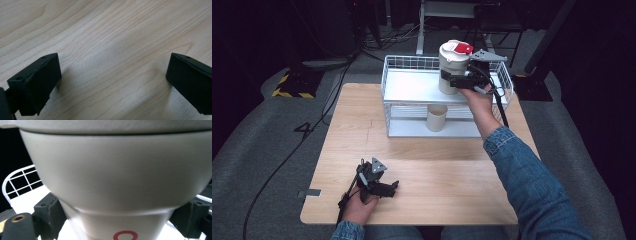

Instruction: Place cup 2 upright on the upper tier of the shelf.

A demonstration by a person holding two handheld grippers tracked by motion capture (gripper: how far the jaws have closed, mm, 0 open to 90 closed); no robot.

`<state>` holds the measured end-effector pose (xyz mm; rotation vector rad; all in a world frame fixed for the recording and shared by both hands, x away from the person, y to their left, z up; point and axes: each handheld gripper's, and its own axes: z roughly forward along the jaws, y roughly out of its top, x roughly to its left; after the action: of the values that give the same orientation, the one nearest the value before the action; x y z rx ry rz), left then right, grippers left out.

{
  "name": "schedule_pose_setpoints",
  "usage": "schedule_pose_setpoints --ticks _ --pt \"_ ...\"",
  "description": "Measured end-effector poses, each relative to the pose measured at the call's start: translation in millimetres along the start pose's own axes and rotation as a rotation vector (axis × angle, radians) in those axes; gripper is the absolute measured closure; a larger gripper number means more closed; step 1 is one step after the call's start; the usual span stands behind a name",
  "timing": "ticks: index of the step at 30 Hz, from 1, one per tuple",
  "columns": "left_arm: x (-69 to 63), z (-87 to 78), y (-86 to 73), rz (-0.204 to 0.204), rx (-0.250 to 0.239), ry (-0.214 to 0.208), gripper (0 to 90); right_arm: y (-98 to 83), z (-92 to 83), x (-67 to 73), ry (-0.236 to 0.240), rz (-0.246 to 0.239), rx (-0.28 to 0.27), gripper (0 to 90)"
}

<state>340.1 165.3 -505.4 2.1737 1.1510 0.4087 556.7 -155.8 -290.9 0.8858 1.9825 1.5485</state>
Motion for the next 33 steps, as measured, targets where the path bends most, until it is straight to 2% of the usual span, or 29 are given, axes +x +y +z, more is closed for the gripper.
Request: schedule_pose_setpoints --ticks 3,5,10,12,16,19,33 --pt "0.0 0.0 0.0 0.0 0.0 0.0 0.5 0.2 0.3 -0.3 0.003 0.001 0.0 13.0" --pt "0.0 0.0 0.0 0.0 0.0 0.0 0.5 0.8 0.3 -1.7 0.017 -0.001 -0.004 9.0" --pt "0.0 0.0 0.0 0.0 0.0 0.0 0.5 3.1 -3.0 -3.0 0.008 0.013 0.005 0.7" --pt "0.0 0.0 0.0 0.0 0.0 0.0 0.5 3.4 -4.1 -3.4 0.005 0.016 0.006 0.1" --pt "0.5 0.0 0.2 0.007 0.0 0.003 0.5 7.1 -14.6 -5.6 0.0 0.015 0.019 0.0" --pt "0.0 0.2 0.3 -0.003 0.0 0.0 0.5 10.3 -23.5 -3.8 -0.004 0.001 0.027 0.0" --pt "-0.2 0.3 0.2 -0.005 -0.003 0.001 0.5 20.4 -80.2 2.0 0.022 -0.029 0.013 0.0"
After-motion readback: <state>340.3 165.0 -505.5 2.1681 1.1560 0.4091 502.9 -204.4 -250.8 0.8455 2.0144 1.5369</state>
